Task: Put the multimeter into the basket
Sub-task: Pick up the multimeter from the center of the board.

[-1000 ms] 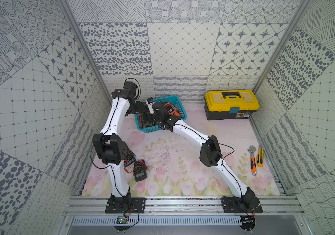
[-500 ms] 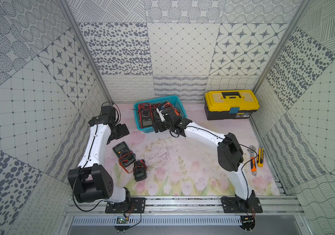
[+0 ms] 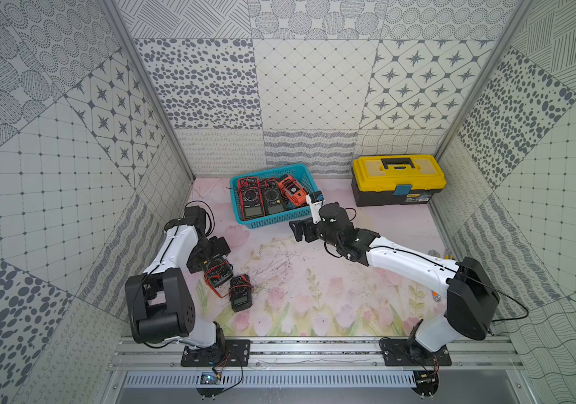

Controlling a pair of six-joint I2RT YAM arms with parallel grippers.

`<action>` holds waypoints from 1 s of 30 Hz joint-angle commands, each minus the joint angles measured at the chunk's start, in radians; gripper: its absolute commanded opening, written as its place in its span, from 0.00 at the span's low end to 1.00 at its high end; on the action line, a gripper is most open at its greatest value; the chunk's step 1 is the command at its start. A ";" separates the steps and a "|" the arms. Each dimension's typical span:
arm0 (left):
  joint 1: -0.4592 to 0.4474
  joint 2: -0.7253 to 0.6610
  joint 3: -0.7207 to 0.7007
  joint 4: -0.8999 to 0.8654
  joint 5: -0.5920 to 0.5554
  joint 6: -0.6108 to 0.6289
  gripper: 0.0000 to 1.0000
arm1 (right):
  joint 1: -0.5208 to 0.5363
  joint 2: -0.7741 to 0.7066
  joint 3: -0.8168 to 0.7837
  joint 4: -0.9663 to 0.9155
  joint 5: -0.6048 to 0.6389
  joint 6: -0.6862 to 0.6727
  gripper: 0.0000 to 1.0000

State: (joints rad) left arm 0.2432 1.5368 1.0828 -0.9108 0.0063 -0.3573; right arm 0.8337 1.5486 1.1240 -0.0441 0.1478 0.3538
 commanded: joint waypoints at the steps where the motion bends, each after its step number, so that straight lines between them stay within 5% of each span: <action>1: 0.006 0.077 -0.003 0.072 0.027 -0.031 0.99 | 0.000 -0.066 -0.048 0.076 0.032 0.025 0.98; 16: -0.077 0.041 -0.093 0.037 -0.092 -0.277 0.99 | -0.001 -0.165 -0.103 0.101 0.035 0.021 0.98; 26: -0.091 0.144 -0.088 0.106 -0.130 -0.340 0.99 | -0.002 -0.241 -0.138 0.068 0.046 -0.013 0.98; 28: -0.091 0.169 -0.094 0.121 -0.110 -0.349 0.95 | -0.002 -0.255 -0.146 0.063 0.058 -0.015 0.98; 30: -0.096 0.182 -0.113 0.144 -0.091 -0.356 0.79 | -0.004 -0.265 -0.151 0.053 0.072 -0.017 0.98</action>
State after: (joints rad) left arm 0.1543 1.6684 0.9985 -0.8272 -0.1055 -0.6247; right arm 0.8333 1.3144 0.9867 -0.0021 0.1883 0.3515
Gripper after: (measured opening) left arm 0.855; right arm 0.983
